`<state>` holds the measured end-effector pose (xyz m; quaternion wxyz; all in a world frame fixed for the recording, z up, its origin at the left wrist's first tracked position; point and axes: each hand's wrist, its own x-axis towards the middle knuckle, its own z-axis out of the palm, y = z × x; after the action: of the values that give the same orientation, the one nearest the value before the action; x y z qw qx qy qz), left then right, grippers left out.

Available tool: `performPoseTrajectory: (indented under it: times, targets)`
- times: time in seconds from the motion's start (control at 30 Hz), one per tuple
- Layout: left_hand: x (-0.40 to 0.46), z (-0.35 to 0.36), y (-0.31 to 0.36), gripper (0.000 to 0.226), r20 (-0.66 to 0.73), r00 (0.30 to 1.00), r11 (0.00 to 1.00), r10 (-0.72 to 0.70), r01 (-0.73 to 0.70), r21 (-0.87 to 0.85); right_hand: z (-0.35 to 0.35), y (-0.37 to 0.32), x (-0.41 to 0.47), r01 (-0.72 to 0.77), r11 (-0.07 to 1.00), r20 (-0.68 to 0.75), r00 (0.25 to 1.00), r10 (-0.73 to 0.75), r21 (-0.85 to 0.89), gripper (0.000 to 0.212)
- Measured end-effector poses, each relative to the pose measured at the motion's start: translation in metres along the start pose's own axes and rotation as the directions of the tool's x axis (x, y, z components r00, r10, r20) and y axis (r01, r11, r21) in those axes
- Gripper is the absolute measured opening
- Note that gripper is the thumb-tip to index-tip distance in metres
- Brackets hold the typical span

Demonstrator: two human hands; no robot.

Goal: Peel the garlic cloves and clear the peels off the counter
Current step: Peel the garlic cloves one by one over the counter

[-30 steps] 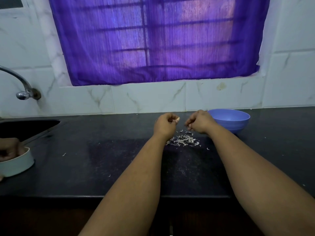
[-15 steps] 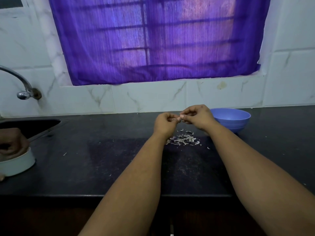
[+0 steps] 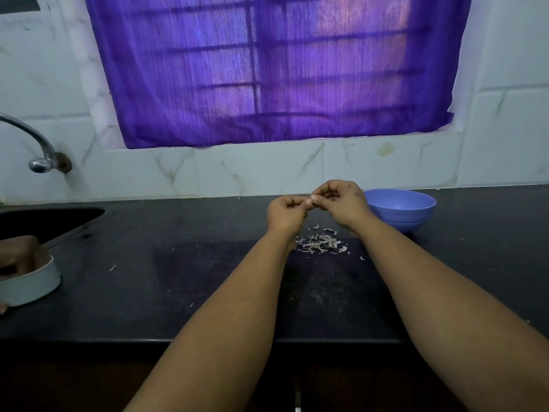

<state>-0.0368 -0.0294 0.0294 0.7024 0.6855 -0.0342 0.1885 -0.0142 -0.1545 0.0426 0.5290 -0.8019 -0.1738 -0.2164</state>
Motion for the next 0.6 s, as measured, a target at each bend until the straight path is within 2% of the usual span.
performPoseTrajectory:
  times: [0.13, 0.23, 0.4, 0.6]
  targets:
    - [-0.0002, 0.0006, 0.0000, 0.008, -0.014, 1.000, 1.000, 0.007, -0.008, -0.020, -0.0002, -0.0015, 0.0001, 0.008, 1.000, -0.007, 1.000, -0.008, -0.021, 0.009]
    - [-0.0011, 0.0011, 0.0015, 0.006, -0.016, 1.000, 0.999, 0.003, -0.004, -0.039, 0.0011, -0.0003, 0.0014, -0.005, 0.998, -0.020, 1.000, 0.004, -0.058, 0.015]
    - [-0.0028, -0.0018, 0.0034, 0.003, 0.015, 1.000, 0.999, 0.001, -0.001, -0.043, 0.0043, -0.0010, 0.0011, -0.038, 0.988, 0.091, 0.994, 0.052, -0.151, 0.010]
    - [-0.0029, -0.0030, 0.0055, 0.017, 0.077, 0.983, 0.979, -0.166, 0.174, -0.108, 0.0028, -0.0040, -0.0023, -0.026, 0.958, 0.171, 0.982, 0.077, -0.284, 0.023]
